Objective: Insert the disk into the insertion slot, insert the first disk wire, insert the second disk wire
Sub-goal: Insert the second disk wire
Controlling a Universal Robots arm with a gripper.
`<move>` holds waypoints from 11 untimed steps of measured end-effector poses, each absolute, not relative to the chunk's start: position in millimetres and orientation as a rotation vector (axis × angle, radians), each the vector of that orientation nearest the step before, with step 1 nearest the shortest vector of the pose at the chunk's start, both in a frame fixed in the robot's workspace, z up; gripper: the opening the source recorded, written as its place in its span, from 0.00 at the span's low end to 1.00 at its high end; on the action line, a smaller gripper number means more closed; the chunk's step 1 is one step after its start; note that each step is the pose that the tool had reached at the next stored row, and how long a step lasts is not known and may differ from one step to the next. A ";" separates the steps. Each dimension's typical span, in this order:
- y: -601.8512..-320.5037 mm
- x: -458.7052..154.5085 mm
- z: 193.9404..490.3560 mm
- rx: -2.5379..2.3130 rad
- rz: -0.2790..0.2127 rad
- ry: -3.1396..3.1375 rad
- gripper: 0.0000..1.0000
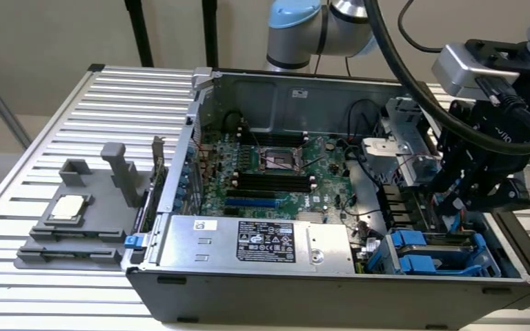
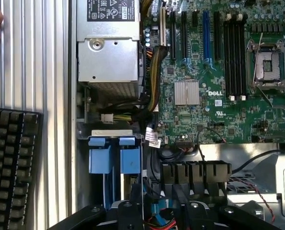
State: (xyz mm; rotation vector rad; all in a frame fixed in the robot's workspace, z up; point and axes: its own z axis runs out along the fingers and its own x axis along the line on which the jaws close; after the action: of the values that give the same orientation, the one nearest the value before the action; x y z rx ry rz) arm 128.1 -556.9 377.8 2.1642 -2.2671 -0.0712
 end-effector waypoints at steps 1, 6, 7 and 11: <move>-556.8 128.2 377.1 2.163 -0.069 -2.267 0.39; -555.7 128.3 374.3 2.155 -0.057 -2.264 0.39; -554.9 128.3 374.1 2.154 -0.054 -2.263 0.39; -544.9 130.1 371.1 2.134 -0.009 -2.245 0.24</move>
State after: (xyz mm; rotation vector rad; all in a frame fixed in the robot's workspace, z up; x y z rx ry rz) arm 130.1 -544.9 371.1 2.1343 -2.2446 -0.0088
